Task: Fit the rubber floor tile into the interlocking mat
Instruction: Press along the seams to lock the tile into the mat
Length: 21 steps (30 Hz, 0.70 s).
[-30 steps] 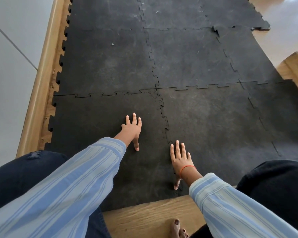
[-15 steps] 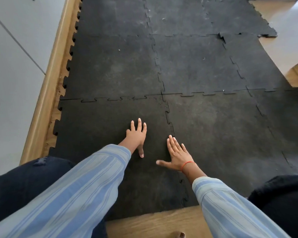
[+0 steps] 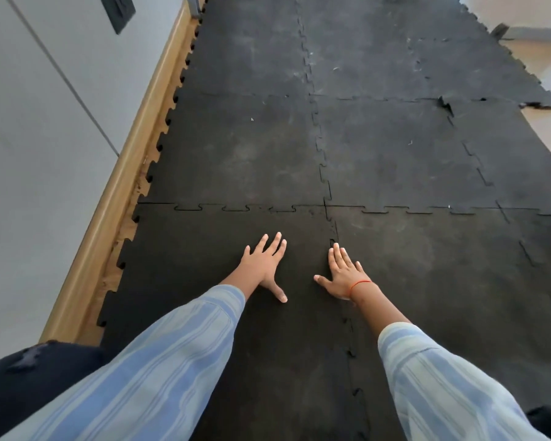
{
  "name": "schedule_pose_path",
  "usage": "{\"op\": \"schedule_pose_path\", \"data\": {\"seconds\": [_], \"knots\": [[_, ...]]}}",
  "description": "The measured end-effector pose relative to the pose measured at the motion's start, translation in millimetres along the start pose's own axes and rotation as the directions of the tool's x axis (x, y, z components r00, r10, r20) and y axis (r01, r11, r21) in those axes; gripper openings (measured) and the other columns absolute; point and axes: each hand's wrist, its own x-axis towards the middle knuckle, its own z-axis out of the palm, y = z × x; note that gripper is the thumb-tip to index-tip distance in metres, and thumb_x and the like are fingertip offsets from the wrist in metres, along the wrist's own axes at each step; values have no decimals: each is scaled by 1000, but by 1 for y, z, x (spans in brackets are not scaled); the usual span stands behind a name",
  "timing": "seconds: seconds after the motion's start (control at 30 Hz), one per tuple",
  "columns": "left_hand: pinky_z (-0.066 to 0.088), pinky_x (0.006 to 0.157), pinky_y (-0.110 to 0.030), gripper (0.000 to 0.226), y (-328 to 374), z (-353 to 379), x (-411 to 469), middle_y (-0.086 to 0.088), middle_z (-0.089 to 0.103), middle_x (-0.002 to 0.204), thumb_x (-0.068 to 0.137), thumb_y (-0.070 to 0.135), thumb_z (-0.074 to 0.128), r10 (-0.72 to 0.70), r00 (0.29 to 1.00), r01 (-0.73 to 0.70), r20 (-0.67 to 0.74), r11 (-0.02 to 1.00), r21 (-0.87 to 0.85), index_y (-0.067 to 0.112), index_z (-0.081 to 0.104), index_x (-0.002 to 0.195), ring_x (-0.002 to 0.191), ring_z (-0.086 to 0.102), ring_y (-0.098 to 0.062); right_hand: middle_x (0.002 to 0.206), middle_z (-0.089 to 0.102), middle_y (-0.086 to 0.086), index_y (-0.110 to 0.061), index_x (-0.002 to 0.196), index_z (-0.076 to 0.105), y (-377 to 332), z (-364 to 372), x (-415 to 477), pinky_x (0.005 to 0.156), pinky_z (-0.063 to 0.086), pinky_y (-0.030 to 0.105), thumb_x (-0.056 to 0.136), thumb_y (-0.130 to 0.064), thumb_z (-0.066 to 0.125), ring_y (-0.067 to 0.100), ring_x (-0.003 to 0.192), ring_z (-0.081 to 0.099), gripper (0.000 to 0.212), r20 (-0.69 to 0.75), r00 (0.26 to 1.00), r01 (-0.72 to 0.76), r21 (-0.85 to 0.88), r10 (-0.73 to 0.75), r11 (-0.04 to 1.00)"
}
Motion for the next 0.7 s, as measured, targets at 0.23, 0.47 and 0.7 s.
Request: {"op": "schedule_pose_path", "data": {"seconds": [0.23,0.47,0.7], "knots": [[1,117,-62,149,-5,-15,29,4,-34,157,55,67,80,-17,999,16,-33,1000,-10,21,-24,151,146,-26,-27,158,-26,-1,-13,151,-14,-9,-20,42,122,-2,43,98,-53,24,15,147,-19,76,-55,998,-9,12,10,1000],[-2,118,-56,147,-22,-20,34,2,-33,157,59,70,77,-35,996,28,-81,996,-84,16,-23,151,147,-25,-24,158,-26,-1,-13,150,-16,-13,-40,61,121,2,49,92,-63,32,17,147,-19,91,-48,999,-9,2,9,1000],[-9,114,-60,154,-49,-13,46,-1,-39,154,49,87,65,-172,977,157,-129,980,-121,16,-28,149,144,-32,-26,156,-28,-13,-26,151,-15,-28,-57,77,107,5,73,78,-77,41,15,146,-24,105,-35,999,-33,11,33,999]]}}
